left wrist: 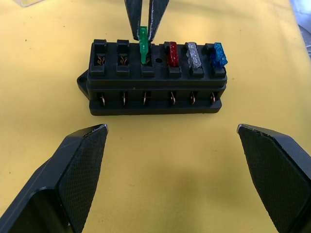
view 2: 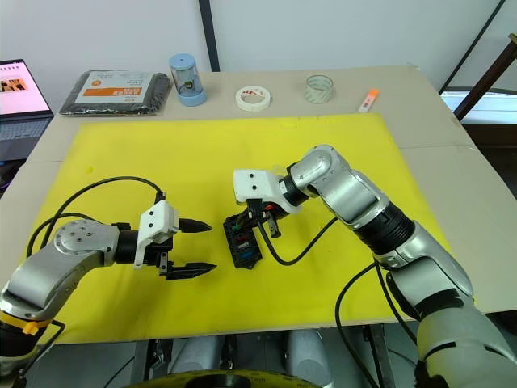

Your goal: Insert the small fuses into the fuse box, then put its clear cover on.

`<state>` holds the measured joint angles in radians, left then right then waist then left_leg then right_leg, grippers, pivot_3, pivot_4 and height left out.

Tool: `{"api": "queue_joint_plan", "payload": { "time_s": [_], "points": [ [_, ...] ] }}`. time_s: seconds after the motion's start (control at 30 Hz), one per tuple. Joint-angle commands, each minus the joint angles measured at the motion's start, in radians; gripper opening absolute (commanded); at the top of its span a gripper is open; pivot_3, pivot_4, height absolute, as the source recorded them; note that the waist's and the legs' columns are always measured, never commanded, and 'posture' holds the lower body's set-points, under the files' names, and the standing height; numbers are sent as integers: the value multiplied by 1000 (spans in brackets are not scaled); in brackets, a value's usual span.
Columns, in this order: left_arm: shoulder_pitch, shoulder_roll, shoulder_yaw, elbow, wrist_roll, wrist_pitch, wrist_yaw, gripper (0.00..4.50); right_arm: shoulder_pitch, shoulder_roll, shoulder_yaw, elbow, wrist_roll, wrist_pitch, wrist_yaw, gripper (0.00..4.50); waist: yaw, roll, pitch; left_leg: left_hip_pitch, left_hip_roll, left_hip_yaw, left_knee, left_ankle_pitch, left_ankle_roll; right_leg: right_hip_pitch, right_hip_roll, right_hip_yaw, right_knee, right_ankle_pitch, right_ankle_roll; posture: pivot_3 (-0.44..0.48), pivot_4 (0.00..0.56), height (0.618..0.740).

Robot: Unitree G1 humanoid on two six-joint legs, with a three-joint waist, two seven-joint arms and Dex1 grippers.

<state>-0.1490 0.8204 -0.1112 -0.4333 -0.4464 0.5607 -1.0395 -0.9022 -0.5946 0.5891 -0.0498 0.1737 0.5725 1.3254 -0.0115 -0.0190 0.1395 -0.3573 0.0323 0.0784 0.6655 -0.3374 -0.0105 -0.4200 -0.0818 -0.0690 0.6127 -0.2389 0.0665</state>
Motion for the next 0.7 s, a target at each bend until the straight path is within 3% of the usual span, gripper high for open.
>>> {"api": "queue_joint_plan", "payload": {
  "time_s": [0.03, 0.7],
  "points": [
    [3, 3, 4, -25, -3, -8, -2, 4471, 4, 1, -23, -5, -10, -15, 11, 0, 0, 0, 0, 0, 0, 0, 0, 0, 0, 0, 0, 0, 0, 0, 0, 0, 150, 740],
    [-2, 2, 4, -30, -7, -2, -3, 4471, 7, 13, -22, 16, -32, -23, 27, 0, 0, 0, 0, 0, 0, 0, 0, 0, 0, 0, 0, 0, 0, 0, 0, 0, 150, 740]
  ]
}}
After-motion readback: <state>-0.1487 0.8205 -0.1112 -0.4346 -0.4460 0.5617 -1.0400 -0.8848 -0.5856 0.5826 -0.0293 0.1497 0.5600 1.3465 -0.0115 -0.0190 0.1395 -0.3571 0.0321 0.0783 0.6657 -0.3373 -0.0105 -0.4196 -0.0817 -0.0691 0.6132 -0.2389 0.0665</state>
